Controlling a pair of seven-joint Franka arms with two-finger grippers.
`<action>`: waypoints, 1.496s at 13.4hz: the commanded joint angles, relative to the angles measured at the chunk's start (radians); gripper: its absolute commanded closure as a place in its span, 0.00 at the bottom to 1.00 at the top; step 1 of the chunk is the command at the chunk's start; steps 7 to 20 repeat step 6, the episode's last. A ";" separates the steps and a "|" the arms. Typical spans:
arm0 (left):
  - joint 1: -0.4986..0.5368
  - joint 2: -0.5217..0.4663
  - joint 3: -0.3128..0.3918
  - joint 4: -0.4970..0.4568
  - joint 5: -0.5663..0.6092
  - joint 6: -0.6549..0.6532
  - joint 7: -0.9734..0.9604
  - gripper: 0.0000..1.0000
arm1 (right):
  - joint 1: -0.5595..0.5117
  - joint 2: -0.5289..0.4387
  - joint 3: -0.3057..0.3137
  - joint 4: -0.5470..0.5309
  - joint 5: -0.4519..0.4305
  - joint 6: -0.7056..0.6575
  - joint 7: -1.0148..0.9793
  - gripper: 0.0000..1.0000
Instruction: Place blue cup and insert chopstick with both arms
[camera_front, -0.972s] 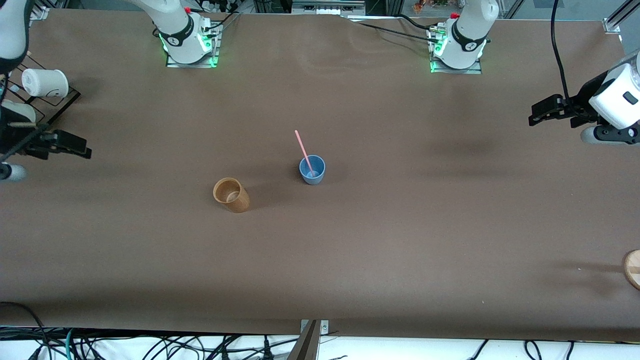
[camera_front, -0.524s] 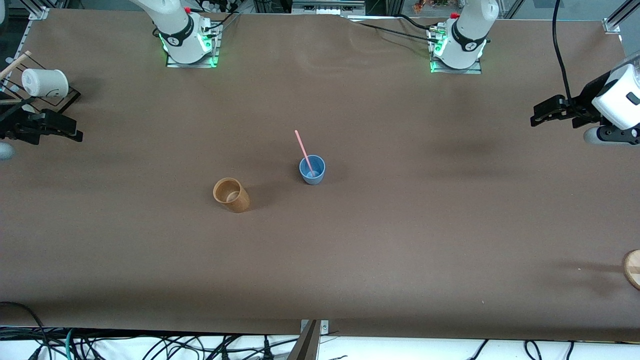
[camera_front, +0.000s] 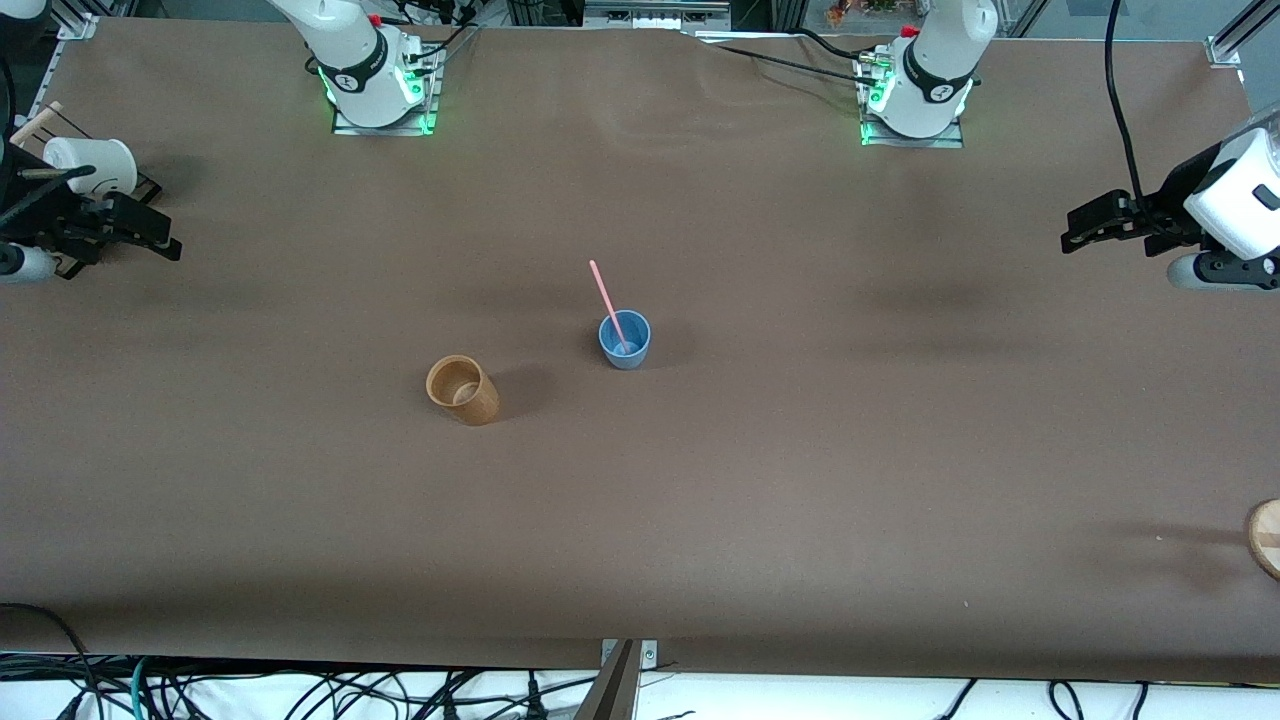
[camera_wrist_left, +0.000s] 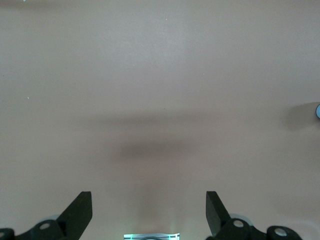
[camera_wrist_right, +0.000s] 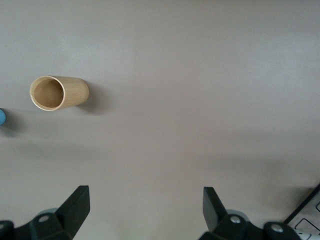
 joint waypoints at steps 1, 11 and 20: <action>0.005 0.010 -0.002 0.007 0.005 0.004 0.022 0.00 | -0.036 -0.037 0.049 -0.042 -0.032 0.019 0.013 0.00; 0.005 0.010 -0.002 0.007 0.005 0.004 0.022 0.00 | -0.034 -0.032 0.047 -0.040 -0.031 0.012 0.017 0.00; 0.005 0.010 -0.002 0.007 0.005 0.004 0.022 0.00 | -0.034 -0.032 0.047 -0.040 -0.031 0.012 0.017 0.00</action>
